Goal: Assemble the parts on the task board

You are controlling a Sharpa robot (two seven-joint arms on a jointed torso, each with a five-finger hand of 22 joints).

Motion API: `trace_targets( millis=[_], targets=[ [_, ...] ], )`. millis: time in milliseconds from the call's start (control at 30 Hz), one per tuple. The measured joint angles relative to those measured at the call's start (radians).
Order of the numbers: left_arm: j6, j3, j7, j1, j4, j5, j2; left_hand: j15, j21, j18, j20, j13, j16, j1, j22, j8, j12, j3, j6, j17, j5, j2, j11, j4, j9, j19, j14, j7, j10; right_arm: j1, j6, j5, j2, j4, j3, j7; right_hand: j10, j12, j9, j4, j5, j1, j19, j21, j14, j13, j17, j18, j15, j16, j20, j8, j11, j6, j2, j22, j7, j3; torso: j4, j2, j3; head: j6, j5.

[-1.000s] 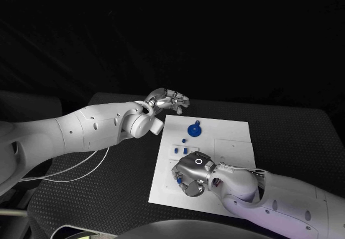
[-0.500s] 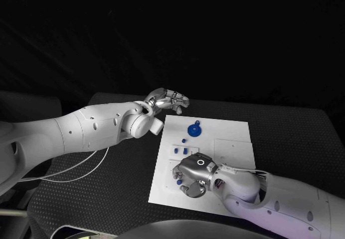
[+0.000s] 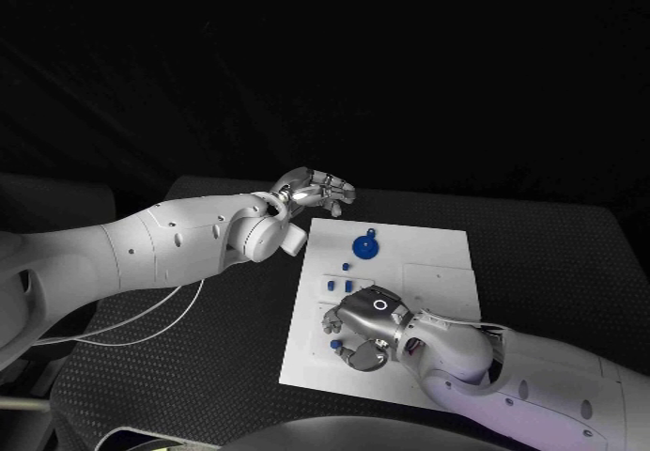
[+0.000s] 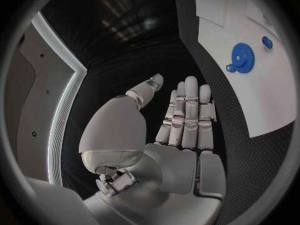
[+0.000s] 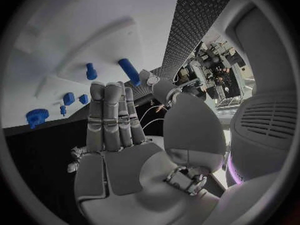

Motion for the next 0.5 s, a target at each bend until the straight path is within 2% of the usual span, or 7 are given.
trace_targets(
  millis=[200, 300, 367, 500],
  targets=[
    [0.0, 0.0, -0.001, 0.0, 0.0, 0.0, 0.0, 0.0, 0.0, -0.001, 0.0, 0.0, 0.0, 0.0, 0.0, 0.0, 0.0, 0.0, 0.0, 0.0, 0.0, 0.0, 0.0, 0.0, -0.001, 0.0, 0.0, 0.0, 0.0, 0.0, 0.014, 0.007, 0.001, -0.002, 0.0, 0.008, 0.0, 0.0, 0.004, 0.003, 0.0, 0.0, -0.013, 0.004, -0.008, -0.003, 0.0, 0.0, 0.005, 0.004, 0.002, 0.008, 0.0, 0.016, 0.0, 0.0, -0.015, -0.002, 0.0004, 0.0, -0.0006, -0.001, 0.0],
    [0.001, 0.0, -0.001, 0.0, 0.0, 0.0, 0.0, 0.0, 0.0, -0.005, 0.0, 0.0, 0.0, 0.0, 0.0, 0.0, 0.0, 0.0, 0.0, 0.001, 0.0, 0.0, 0.0, 0.0, -0.001, 0.0, 0.0, 0.0, 0.0, 0.0, 0.023, 0.01, 0.002, -0.003, 0.0, 0.01, 0.0, 0.0, 0.004, 0.006, 0.0, 0.0, -0.016, 0.007, -0.017, -0.003, 0.002, 0.0, 0.006, 0.01, 0.005, 0.009, 0.0, 0.021, 0.0, 0.0, -0.012, -0.005, 0.0004, 0.0, -0.0006, -0.001, 0.001],
    [0.001, 0.0, -0.001, 0.0, 0.0, 0.0, 0.0, 0.0, 0.0, -0.005, 0.0, 0.0, 0.0, 0.0, 0.001, 0.0, 0.0, 0.0, 0.0, 0.001, 0.0, 0.0, 0.0, 0.0, -0.001, 0.0, 0.0, 0.0, 0.0, 0.0, 0.029, 0.011, 0.003, -0.003, 0.0, 0.012, 0.0, 0.0, 0.004, 0.006, 0.0, 0.0, -0.02, 0.013, -0.017, -0.003, 0.003, 0.0, 0.006, 0.015, 0.004, 0.014, 0.0, 0.026, 0.0, 0.0, -0.017, -0.005, 0.0004, 0.0, -0.0006, -0.001, 0.001],
    [0.001, 0.0, -0.001, 0.0, 0.0, 0.0, 0.0, 0.0, 0.0, -0.005, 0.0, 0.0, -0.004, 0.0, 0.001, 0.0, 0.0, -0.002, 0.0, 0.001, 0.0, 0.0, 0.0, 0.002, -0.001, 0.0, 0.0, 0.0, 0.0, 0.0, 0.036, 0.011, 0.004, -0.003, 0.0, 0.016, 0.005, 0.001, 0.008, 0.02, -0.007, 0.019, -0.023, 0.019, -0.025, -0.003, 0.004, 0.0, -0.001, 0.023, 0.005, 0.021, -0.004, 0.041, 0.019, 0.0, -0.022, 0.009, 0.0001, 0.0, 0.0, -0.002, 0.002]
  ],
)
